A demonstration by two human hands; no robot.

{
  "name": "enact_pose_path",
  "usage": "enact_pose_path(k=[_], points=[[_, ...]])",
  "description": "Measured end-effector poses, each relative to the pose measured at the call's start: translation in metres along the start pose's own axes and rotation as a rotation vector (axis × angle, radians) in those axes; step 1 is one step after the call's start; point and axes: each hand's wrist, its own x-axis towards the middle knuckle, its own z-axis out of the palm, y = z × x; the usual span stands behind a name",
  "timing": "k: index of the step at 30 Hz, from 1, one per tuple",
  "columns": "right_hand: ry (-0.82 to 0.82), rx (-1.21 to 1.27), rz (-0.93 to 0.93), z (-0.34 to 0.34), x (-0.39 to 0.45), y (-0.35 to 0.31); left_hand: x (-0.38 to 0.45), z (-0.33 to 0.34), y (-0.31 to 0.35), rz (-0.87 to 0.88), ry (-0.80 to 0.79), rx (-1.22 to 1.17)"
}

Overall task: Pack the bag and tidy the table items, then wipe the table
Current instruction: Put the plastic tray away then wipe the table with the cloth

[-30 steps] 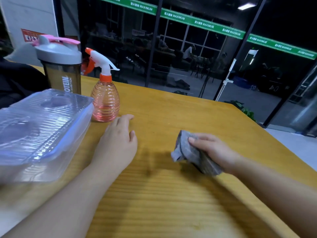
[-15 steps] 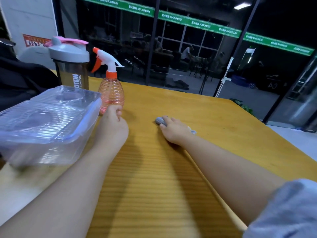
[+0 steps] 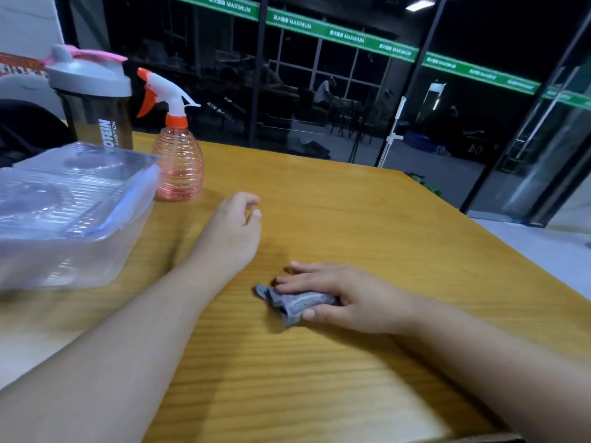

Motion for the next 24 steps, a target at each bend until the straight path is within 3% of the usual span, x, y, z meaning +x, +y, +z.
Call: enact_pose_path(k=[3, 6, 10, 12, 14, 17, 20, 24], points=[[0.072, 0.148, 0.065, -0.002, -0.041, 0.007, -0.010, 0.010, 0.012, 0.061, -0.082, 0.003], [0.267, 0.202, 0.187, -0.011, -0.072, 0.016, -0.014, 0.013, 0.017, 0.091, -0.126, 0.006], [0.771, 0.395, 0.604, -0.032, -0.082, 0.045, -0.015, 0.014, 0.017, 0.090, -0.155, -0.009], [0.924, 0.370, 0.781, -0.044, -0.074, 0.063, -0.015, 0.013, 0.016, 0.090, -0.154, -0.016], [0.850, 0.296, 0.915, -0.052, -0.060, 0.076, -0.017, 0.012, 0.017, 0.097, -0.155, -0.002], [0.441, 0.088, 1.035, -0.047, -0.037, 0.089, -0.021, 0.016, 0.018, 0.139, -0.201, 0.051], [0.201, -0.094, 0.957, -0.038, -0.013, 0.083, -0.026, 0.020, 0.022, 0.211, -0.242, 0.100], [0.135, -0.144, 0.742, -0.025, 0.006, 0.049, -0.028, 0.017, 0.026, 0.267, -0.216, 0.153]])
